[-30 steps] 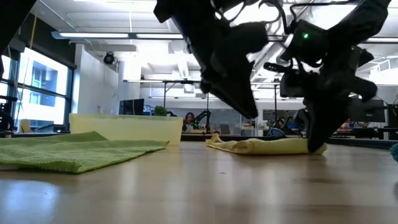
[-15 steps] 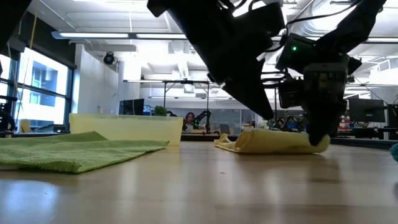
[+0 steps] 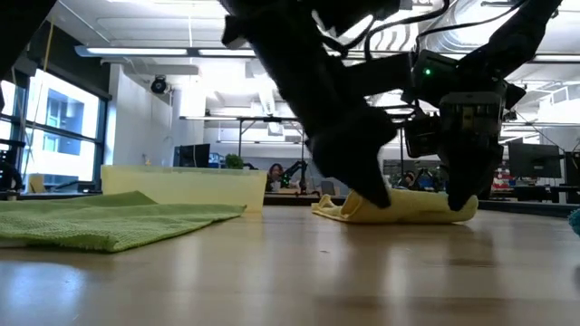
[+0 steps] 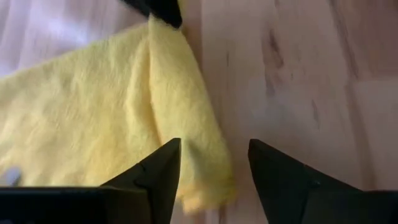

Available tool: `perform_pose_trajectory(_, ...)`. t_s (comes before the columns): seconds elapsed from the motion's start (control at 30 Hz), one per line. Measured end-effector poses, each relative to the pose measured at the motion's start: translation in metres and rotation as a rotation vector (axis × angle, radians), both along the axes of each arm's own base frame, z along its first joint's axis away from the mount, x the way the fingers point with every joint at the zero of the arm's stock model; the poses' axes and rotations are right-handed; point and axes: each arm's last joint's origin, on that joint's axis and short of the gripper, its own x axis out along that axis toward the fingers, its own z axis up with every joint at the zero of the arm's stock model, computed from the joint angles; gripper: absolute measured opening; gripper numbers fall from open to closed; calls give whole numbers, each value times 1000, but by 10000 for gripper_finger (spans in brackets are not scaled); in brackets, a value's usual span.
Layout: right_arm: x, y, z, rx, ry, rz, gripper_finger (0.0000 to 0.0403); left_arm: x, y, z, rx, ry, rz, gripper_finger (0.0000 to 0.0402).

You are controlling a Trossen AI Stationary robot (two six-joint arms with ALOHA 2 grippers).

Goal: Roll microfiber towels into tight, uniform cylinder then place into a basket
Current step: Roll the yellow microfiber towel

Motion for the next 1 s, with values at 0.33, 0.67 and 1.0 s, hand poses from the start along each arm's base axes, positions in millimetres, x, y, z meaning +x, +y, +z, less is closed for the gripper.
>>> perform_pose_trajectory(0.33, 0, 0, 0, -3, 0, 0, 0, 0, 8, -11, -41, -7, 129, 117)
perform_pose_trajectory(0.67, 0, 3, 0, -77, -45, 123, 29, 0, 31, -13, -349, -4, 160, 13)
perform_pose_trajectory(1.0, -5, 14, 1, -216, -105, 392, 145, -4, 45, -15, -560, -4, 194, 3)
